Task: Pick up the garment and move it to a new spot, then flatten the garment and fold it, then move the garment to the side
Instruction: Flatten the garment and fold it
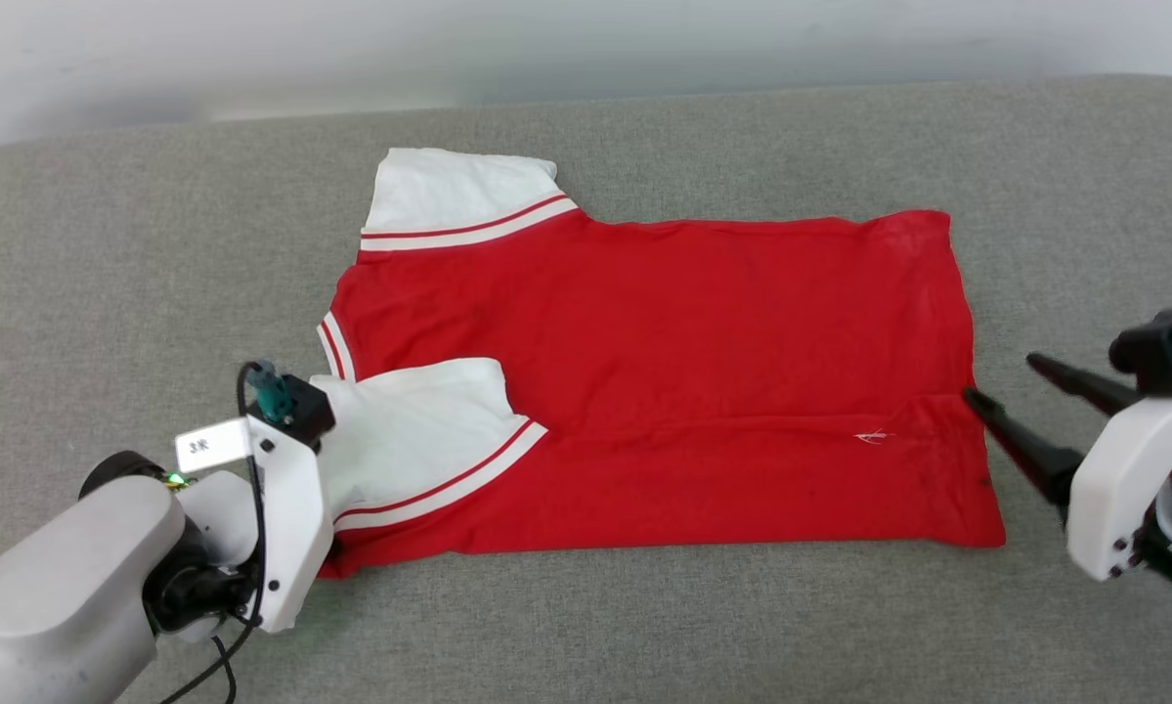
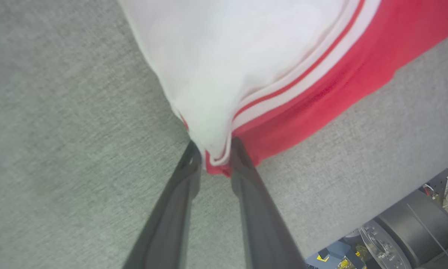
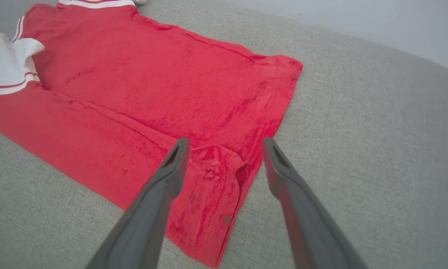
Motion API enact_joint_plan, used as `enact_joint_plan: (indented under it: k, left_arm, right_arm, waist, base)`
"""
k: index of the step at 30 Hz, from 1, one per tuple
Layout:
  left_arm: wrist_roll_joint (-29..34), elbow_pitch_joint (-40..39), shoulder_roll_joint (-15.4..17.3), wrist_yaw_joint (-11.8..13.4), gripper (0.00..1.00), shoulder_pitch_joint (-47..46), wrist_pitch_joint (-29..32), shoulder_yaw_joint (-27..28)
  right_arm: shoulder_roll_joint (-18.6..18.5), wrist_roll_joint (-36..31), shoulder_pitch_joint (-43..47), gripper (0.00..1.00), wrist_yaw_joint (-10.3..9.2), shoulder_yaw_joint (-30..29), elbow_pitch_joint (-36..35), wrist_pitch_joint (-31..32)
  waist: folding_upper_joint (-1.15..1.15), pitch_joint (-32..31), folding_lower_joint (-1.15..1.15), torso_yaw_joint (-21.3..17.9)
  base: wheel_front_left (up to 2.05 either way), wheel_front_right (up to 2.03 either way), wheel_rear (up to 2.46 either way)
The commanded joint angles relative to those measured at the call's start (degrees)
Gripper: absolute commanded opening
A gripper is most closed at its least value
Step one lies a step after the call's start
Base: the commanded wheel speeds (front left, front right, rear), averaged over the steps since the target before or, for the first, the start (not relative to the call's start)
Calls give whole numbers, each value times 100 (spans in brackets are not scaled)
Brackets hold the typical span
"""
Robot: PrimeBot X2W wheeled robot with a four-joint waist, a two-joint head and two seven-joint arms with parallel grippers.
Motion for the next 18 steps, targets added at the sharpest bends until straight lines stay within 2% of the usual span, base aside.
enact_joint_plan:
  k: [1,5,10,14,18]
  left_arm:
    - [-52,-33,-75,0,0,163,-84,-108]
    - [-48,-222,92,0,0,48,-282,-160]
    - [-36,-455,237,0,0,-66,-487,-200]
    - [-11,-563,298,0,0,-157,-595,-242]
    - [40,-624,300,0,0,-265,-661,-293]
  right_arm:
    - [-164,62,-195,100,-3,30,-90,147]
    - [-621,197,-559,100,-3,308,-311,905]
    - [-1132,633,-1036,100,-3,856,-435,2281]
    - [-1234,945,-1339,100,-3,1171,-262,3217]
    - [-1020,1112,-1544,100,-3,1359,100,3737]
  waist:
    - [0,-61,0,6]
    - [0,-151,0,17]
    - [0,-192,0,29]
    - [0,-144,0,58]
    - [0,-52,0,95]
  base:
    - [0,0,0]
    - [0,0,0]
    - [0,0,0]
    - [0,0,0]
    - [0,0,0]
